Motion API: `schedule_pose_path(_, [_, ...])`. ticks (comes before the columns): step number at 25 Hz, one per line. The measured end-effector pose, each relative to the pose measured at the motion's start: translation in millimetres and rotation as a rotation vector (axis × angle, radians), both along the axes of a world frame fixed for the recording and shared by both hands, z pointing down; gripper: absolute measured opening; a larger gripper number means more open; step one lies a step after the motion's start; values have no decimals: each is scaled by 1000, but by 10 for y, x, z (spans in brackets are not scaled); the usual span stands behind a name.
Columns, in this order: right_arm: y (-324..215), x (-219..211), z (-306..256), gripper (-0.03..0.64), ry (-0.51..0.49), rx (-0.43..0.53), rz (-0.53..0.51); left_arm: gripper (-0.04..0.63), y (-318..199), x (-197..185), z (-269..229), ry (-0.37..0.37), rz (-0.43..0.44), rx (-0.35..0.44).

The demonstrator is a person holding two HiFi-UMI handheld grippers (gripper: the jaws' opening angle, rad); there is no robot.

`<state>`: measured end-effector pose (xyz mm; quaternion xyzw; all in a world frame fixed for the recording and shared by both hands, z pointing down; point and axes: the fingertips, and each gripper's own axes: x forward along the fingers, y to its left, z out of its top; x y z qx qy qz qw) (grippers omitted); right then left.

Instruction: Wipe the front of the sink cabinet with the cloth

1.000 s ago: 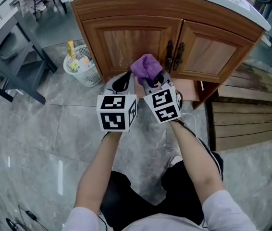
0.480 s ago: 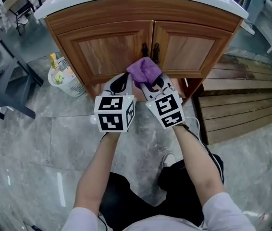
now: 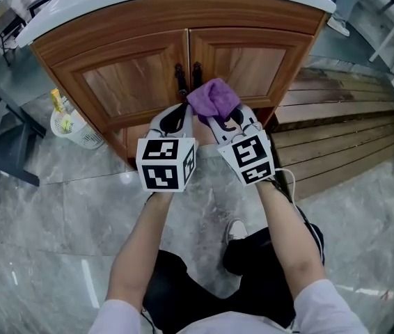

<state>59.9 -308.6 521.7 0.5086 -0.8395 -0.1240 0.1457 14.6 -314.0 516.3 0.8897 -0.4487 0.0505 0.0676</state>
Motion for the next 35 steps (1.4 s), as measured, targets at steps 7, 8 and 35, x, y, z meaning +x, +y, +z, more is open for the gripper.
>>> schedule_pose_path(7, [-132, 540, 47, 74, -8, -27, 114, 5, -20, 315, -49, 9, 58, 12])
schedule_pose_path(8, [-154, 622, 67, 73, -10, -35, 135, 5, -19, 375, -57, 12, 69, 13])
schedule_pose_path(35, [-31, 1645, -78, 74, 20, -85, 347, 5, 39, 1166, -254, 18, 187, 16])
